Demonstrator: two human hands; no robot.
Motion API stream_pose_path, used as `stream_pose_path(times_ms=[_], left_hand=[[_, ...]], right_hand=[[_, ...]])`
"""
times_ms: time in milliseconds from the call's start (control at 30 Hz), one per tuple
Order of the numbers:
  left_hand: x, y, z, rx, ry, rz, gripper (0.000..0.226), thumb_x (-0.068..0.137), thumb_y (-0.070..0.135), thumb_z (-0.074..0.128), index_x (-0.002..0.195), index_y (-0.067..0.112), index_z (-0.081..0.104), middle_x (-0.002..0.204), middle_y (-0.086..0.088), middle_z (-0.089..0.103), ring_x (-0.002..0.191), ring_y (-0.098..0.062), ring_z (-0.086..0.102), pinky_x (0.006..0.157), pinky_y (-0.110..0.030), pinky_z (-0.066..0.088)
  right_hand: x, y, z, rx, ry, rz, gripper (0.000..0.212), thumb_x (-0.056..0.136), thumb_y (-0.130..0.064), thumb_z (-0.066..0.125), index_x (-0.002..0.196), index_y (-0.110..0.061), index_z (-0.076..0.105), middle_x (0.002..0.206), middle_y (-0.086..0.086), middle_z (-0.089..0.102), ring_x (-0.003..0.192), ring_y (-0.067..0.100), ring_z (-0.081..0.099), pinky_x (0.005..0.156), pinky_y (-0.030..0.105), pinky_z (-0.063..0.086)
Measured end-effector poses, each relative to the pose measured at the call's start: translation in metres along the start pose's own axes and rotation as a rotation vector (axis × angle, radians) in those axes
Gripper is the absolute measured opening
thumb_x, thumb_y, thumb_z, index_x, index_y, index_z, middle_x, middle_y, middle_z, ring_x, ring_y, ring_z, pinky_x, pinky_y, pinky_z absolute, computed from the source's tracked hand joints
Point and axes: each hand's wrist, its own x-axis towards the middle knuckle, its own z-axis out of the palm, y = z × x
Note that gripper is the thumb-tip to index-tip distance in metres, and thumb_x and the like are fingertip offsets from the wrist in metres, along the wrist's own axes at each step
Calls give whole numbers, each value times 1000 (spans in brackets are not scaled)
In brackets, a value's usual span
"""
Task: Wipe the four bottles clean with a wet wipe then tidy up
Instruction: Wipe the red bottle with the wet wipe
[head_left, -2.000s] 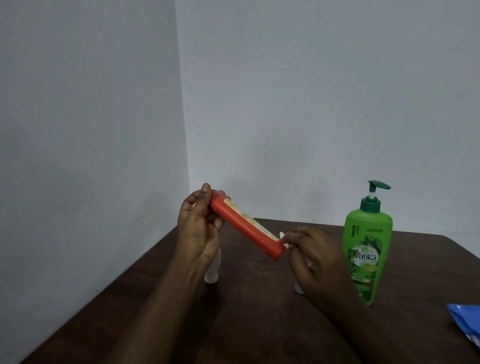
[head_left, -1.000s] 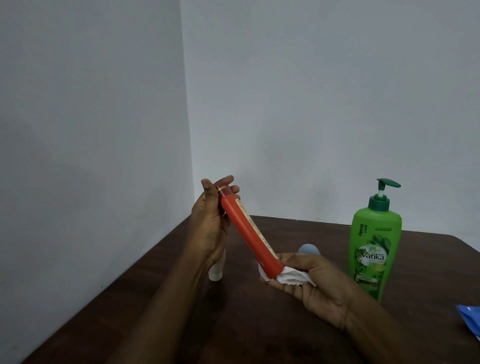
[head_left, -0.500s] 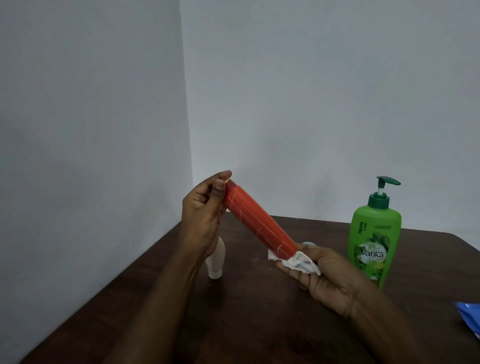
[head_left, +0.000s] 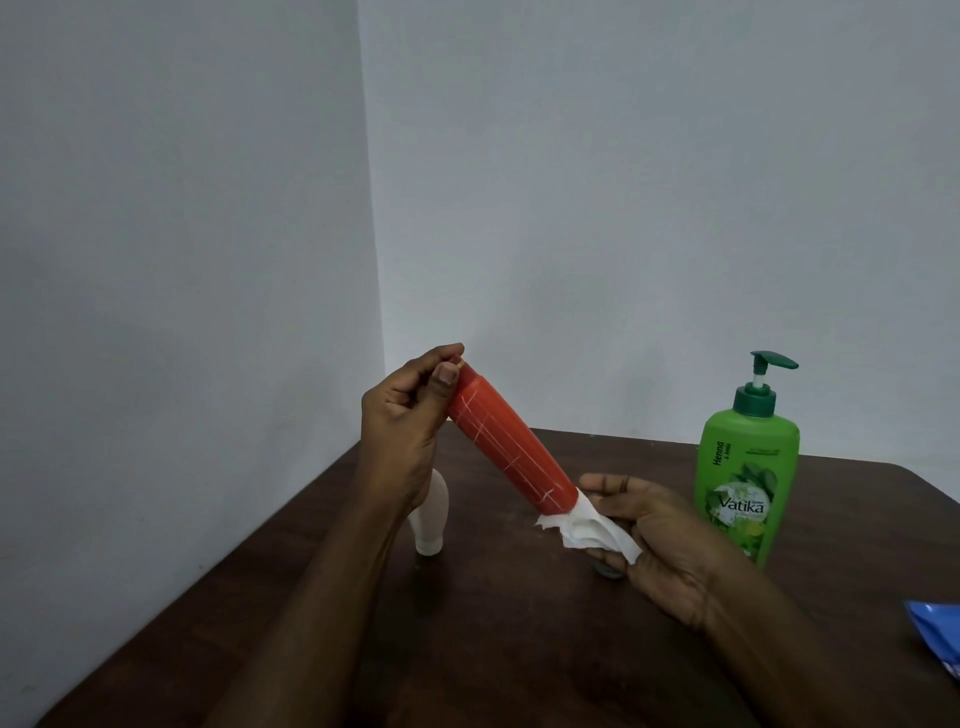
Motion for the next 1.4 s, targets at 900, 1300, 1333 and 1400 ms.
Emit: stream_pose_path(times_ms=[900,1300,1333,1400], left_hand=[[2,5,0,-148,170,-87,30,79,43,75,102,24,79,106,5,78,100,-14,73,78,-33,63],[-18,8,23,-304,-169,-456,53,82,36,77,123,2,71,105,-19,77,88,-30,76,72,-39,63],[-20,7,25,-274,-216,-482,54,81,38,76,122,3,72,107,-17,78,89,-28,76,74,-38,63],[-24,4,28,-216,-284,-534,54,80,41,74,119,4,75,107,-9,80,89,-20,77,76,-35,63]], right_hand=[[3,9,1,-298,286,-512,17,92,6,60,95,-7,70,91,11,72,76,26,67,54,29,54],[-12,30,12,-914,161,-1202,34,106,-16,42,132,-26,61,121,-16,70,111,-2,64,92,26,54],[-9,32,11,-1007,174,-1274,39,102,-16,40,135,-21,60,122,-7,71,110,2,64,93,31,56],[-5,34,11,-1090,207,-1350,45,97,-17,40,136,-13,60,120,4,72,109,9,62,96,30,53]])
